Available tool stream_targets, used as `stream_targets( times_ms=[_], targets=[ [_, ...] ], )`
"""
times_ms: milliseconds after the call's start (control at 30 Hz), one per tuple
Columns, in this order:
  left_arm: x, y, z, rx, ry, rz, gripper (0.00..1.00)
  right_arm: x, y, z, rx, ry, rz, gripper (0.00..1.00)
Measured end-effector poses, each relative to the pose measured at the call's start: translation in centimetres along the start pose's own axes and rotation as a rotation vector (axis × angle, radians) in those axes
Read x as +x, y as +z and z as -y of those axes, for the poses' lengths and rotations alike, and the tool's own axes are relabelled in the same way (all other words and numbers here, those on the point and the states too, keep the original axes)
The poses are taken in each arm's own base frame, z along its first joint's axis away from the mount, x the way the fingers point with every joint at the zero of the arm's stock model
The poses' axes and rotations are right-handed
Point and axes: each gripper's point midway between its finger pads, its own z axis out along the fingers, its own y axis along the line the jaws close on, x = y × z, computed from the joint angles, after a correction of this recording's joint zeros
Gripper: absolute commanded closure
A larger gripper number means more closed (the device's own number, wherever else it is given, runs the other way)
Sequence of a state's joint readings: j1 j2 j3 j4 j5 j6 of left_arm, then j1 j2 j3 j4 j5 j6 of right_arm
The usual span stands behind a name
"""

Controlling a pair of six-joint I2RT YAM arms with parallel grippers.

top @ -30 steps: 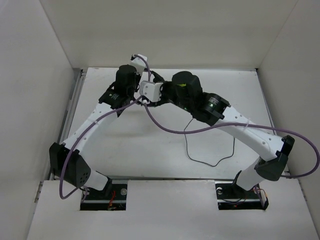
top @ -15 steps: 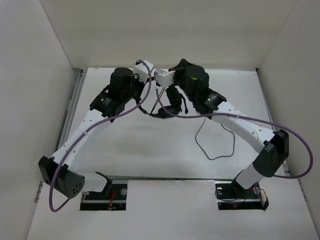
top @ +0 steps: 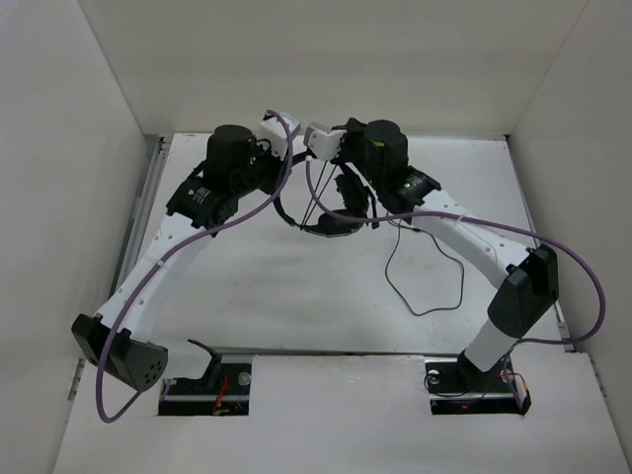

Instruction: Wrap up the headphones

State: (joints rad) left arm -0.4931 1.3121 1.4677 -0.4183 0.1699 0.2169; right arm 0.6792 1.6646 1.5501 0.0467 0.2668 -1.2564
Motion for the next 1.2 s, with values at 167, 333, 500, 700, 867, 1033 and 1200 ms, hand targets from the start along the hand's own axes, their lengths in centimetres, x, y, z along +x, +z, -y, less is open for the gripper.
stream_targets(
  times_ms=[167,333,500,700,867,1033,1200],
  targets=[
    [-0.3,-0.6,0.6,0.04,-0.019,0.001,1.0,0.8,0.1,0.6,-0.04,0.157,0.016,0.84],
    [0.0,-2.1,2.1,0.113,-0.031,-0.016,1.0,3.9,0.2,2.2,-0.052,0.335,0.007,0.78],
    [-1.8,-3.3,2.5,0.153,-0.06,0.019,1.0,4.8,0.0,1.1,-0.163,0.559,0.057,0.78],
    [-7.0,-6.0,2.5,0.19,-0.115,0.142,1.0,1.9,-1.2,-4.0,-0.388,0.869,0.171,0.78],
    [-12.2,-8.9,2.0,0.212,-0.154,0.272,1.0,-0.9,-3.3,-10.5,-0.627,1.156,0.216,0.78],
    [-15.3,-10.5,1.3,0.206,-0.178,0.359,1.0,-5.2,-5.4,-11.9,-0.824,1.416,0.319,0.74],
    [-16.4,-10.3,-0.3,0.157,-0.207,0.4,1.0,-10.6,-8.7,-11.9,-1.03,1.602,0.467,0.66]
  ],
)
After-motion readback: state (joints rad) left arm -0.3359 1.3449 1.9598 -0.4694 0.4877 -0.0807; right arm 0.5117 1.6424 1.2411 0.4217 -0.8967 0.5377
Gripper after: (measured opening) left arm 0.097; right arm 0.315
